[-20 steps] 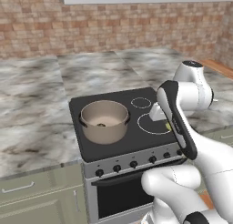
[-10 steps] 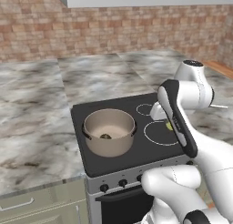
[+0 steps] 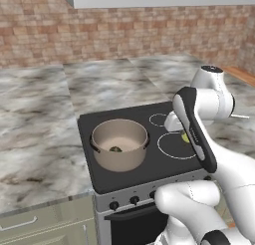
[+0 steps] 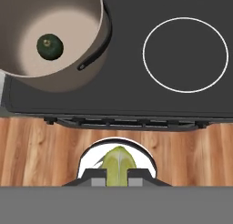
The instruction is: Put the squash and lemon wedge in the pot. Retrieve the spatula and lightly stir the vegetables in the pot.
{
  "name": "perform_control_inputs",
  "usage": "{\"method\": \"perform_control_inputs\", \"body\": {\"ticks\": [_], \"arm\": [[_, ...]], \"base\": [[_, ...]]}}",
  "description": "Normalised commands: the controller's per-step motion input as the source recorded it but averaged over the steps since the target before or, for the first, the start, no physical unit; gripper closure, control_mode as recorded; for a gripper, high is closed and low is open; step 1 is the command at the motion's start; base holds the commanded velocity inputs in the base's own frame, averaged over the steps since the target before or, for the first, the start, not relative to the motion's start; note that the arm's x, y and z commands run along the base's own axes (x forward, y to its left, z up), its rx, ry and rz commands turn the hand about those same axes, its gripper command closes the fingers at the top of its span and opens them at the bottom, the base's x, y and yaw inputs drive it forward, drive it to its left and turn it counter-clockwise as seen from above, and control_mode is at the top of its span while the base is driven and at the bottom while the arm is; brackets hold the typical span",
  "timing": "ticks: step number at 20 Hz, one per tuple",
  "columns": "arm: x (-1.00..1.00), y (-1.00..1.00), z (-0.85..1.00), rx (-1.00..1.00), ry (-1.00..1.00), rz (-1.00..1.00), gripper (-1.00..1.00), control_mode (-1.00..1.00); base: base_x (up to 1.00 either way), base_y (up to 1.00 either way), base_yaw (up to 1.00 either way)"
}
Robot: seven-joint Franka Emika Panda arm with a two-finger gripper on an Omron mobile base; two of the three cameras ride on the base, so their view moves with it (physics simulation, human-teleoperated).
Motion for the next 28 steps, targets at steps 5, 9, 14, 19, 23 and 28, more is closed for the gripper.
{"method": "perform_control_inputs", "body": {"ticks": [5,9,14,19,23,28], "arm": [[0.03,0.1,0.0,0.0,0.0,0.0,1.0,-1.0],[0.46,0.62,0.0,0.0,0.0,0.0,1.0,-1.0],[0.83,0.85,-0.09,0.0,0.0,0.02,1.0,-1.0],[1.0,0.59,-0.2,0.0,0.0,0.01,1.0,-1.0],[0.75,0.03,-0.24,0.0,0.0,0.0,1.0,-1.0],[0.1,0.0,-0.32,0.0,0.14,0.0,1.0,-1.0]], "base": [[0.0,0.01,0.0],[0.0,0.0,0.0],[0.0,0.0,0.0],[0.0,0.0,0.0],[0.0,0.0,0.0],[0.0,0.0,0.0]]}}
